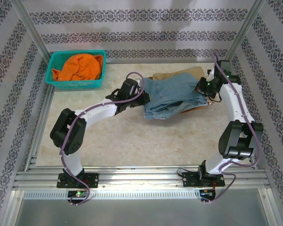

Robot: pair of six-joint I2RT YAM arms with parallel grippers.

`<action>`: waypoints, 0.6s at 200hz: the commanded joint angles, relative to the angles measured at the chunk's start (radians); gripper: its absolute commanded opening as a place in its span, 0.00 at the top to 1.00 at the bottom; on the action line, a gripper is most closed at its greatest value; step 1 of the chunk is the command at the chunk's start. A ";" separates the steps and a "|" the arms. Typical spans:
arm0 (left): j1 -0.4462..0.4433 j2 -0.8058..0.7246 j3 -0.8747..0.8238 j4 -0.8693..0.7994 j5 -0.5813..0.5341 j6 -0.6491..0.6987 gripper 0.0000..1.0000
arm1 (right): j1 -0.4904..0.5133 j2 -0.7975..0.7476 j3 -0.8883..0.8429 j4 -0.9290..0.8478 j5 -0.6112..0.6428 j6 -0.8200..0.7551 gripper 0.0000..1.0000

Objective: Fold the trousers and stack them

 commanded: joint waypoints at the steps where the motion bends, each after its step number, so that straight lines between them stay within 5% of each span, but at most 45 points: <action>1: -0.003 -0.057 -0.092 0.136 0.088 -0.080 0.69 | -0.037 -0.036 -0.014 0.112 0.083 0.008 1.00; 15: -0.012 -0.062 -0.146 0.206 0.110 -0.122 0.46 | -0.038 -0.029 -0.017 0.108 0.085 -0.001 1.00; 39: -0.037 -0.040 -0.214 0.296 0.152 -0.178 0.28 | -0.042 -0.025 -0.019 0.104 0.094 -0.002 1.00; 84: -0.089 0.026 -0.343 0.542 0.178 -0.303 0.17 | -0.042 -0.023 -0.025 0.104 0.081 0.001 1.00; 98: -0.111 0.039 -0.350 0.531 0.142 -0.286 0.00 | -0.042 -0.023 -0.027 0.108 0.077 0.003 1.00; 120: -0.111 0.058 -0.378 0.579 0.084 -0.265 0.00 | -0.042 -0.019 -0.027 0.112 0.066 0.006 1.00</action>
